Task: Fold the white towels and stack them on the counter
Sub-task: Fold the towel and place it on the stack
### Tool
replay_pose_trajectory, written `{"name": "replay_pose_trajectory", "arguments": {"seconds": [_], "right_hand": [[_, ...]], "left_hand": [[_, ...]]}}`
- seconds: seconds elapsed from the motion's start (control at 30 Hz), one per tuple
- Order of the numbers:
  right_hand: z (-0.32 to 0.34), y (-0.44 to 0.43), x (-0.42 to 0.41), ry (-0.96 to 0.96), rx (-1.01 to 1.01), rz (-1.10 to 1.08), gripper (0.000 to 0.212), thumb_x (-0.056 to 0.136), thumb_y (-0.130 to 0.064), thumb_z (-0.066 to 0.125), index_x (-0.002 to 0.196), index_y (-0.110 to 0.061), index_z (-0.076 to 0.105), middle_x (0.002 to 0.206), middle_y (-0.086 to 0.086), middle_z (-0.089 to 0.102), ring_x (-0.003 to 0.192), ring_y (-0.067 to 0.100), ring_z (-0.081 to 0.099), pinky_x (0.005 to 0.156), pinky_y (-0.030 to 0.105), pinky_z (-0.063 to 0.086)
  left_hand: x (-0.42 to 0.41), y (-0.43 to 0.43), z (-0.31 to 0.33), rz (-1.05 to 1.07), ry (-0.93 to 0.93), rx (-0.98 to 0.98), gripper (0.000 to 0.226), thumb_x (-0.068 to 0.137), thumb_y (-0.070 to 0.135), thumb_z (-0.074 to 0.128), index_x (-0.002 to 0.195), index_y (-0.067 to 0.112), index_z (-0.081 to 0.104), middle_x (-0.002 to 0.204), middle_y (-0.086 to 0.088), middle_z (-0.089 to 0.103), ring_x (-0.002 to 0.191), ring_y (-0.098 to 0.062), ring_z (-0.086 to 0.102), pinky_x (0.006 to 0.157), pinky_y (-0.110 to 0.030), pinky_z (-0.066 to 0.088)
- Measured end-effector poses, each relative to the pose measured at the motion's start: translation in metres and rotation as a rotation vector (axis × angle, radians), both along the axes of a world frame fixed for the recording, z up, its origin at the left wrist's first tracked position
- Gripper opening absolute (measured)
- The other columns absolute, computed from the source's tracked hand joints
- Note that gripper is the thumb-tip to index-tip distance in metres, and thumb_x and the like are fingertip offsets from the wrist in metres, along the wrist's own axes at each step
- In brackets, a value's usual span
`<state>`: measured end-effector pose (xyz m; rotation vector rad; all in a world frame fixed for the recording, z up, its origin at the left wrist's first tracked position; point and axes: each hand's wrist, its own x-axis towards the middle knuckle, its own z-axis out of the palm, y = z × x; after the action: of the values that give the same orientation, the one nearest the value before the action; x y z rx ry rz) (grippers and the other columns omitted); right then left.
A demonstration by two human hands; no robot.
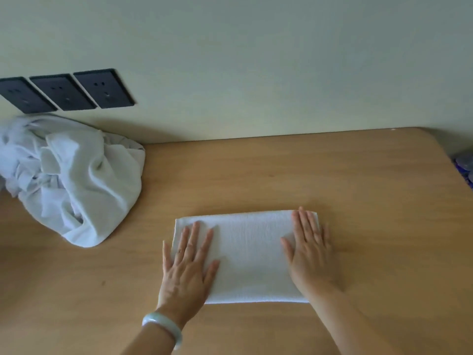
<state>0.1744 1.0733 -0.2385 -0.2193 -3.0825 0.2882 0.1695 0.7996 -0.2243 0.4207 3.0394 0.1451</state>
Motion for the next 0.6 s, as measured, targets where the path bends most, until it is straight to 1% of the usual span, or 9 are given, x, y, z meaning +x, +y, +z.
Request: {"name": "replay_pose_trajectory", "arguments": {"seconds": [0.07, 0.13, 0.17, 0.23, 0.3, 0.37, 0.47, 0.53, 0.6], "right_hand": [[0.006, -0.002, -0.001, -0.030, 0.001, -0.076, 0.074, 0.099, -0.053, 0.006, 0.148, -0.004, 0.033, 0.155, 0.012, 0.030, 0.145, 0.024, 0.023, 0.115, 0.052, 0.019], [0.013, -0.024, -0.005, -0.010, -0.006, -0.058, 0.073, 0.099, -0.053, 0.010, 0.149, -0.002, 0.029, 0.156, 0.014, 0.027, 0.147, 0.028, 0.020, 0.116, 0.051, 0.015], [0.016, -0.040, -0.008, -0.004, -0.022, 0.002, 0.070, 0.100, -0.052, 0.015, 0.150, -0.005, 0.027, 0.157, 0.013, 0.025, 0.147, 0.028, 0.018, 0.117, 0.050, 0.013], [0.018, -0.067, -0.014, -0.015, -0.032, 0.164, 0.064, 0.099, -0.049, 0.022, 0.151, -0.013, 0.030, 0.157, 0.011, 0.027, 0.147, 0.027, 0.019, 0.116, 0.052, 0.015], [0.013, -0.073, -0.021, -0.042, 0.000, 0.226, 0.062, 0.099, -0.051, 0.020, 0.151, -0.019, 0.029, 0.158, 0.008, 0.026, 0.147, 0.026, 0.019, 0.115, 0.053, 0.016], [0.006, -0.057, -0.021, -0.059, 0.031, 0.188, 0.063, 0.100, -0.053, 0.013, 0.153, -0.022, 0.024, 0.159, 0.005, 0.022, 0.148, 0.023, 0.015, 0.117, 0.052, 0.013], [0.006, -0.022, -0.012, -0.054, 0.058, 0.067, 0.065, 0.100, -0.052, 0.008, 0.153, -0.018, 0.022, 0.160, 0.004, 0.021, 0.149, 0.021, 0.013, 0.119, 0.048, 0.013], [0.007, -0.010, -0.010, -0.087, 0.027, 0.015, 0.065, 0.100, -0.051, 0.010, 0.153, -0.016, 0.023, 0.159, 0.003, 0.022, 0.148, 0.020, 0.016, 0.119, 0.047, 0.013], [0.007, -0.004, -0.008, -0.087, -0.057, 0.013, 0.063, 0.100, -0.049, 0.017, 0.152, -0.016, 0.025, 0.159, 0.001, 0.023, 0.147, 0.017, 0.017, 0.119, 0.046, 0.010]], "left_hand": [[-0.006, -0.009, 0.004, 0.036, -0.010, -0.013, 0.064, 0.099, 0.058, 0.014, 0.157, 0.030, 0.009, 0.165, 0.002, 0.001, 0.152, -0.016, -0.001, 0.118, -0.053, 0.002], [-0.013, -0.001, 0.008, 0.045, -0.010, -0.001, 0.063, 0.101, 0.052, 0.018, 0.156, 0.023, 0.016, 0.164, -0.005, 0.008, 0.152, -0.022, 0.005, 0.118, -0.052, 0.006], [-0.017, 0.007, 0.008, 0.028, -0.013, 0.010, 0.062, 0.102, 0.051, 0.018, 0.156, 0.022, 0.017, 0.164, -0.005, 0.009, 0.152, -0.023, 0.007, 0.118, -0.050, 0.008], [-0.024, 0.021, 0.004, -0.025, -0.031, 0.040, 0.061, 0.102, 0.053, 0.013, 0.156, 0.026, 0.015, 0.164, 0.000, 0.007, 0.151, -0.021, 0.007, 0.118, -0.048, 0.008], [-0.032, 0.022, -0.001, -0.044, -0.050, 0.035, 0.062, 0.101, 0.057, 0.014, 0.156, 0.031, 0.010, 0.164, 0.003, 0.005, 0.152, -0.019, 0.005, 0.119, -0.047, 0.006], [-0.036, 0.013, -0.006, -0.038, -0.036, -0.013, 0.063, 0.100, 0.058, 0.017, 0.156, 0.033, 0.007, 0.164, 0.002, 0.006, 0.152, -0.019, 0.003, 0.120, -0.048, 0.007], [-0.039, 0.000, -0.004, 0.070, -0.030, -0.020, 0.063, 0.099, 0.059, 0.014, 0.156, 0.036, 0.004, 0.164, 0.003, 0.005, 0.151, -0.015, 0.000, 0.120, -0.052, 0.003], [-0.040, -0.002, -0.004, 0.110, -0.066, 0.024, 0.063, 0.098, 0.059, 0.012, 0.156, 0.035, 0.006, 0.164, 0.004, 0.006, 0.151, -0.013, -0.001, 0.120, -0.054, 0.003], [-0.039, 0.001, 0.002, 0.126, -0.086, 0.066, 0.064, 0.097, 0.060, 0.011, 0.156, 0.036, 0.006, 0.164, 0.004, 0.003, 0.151, -0.012, -0.004, 0.121, -0.053, 0.003]]}}
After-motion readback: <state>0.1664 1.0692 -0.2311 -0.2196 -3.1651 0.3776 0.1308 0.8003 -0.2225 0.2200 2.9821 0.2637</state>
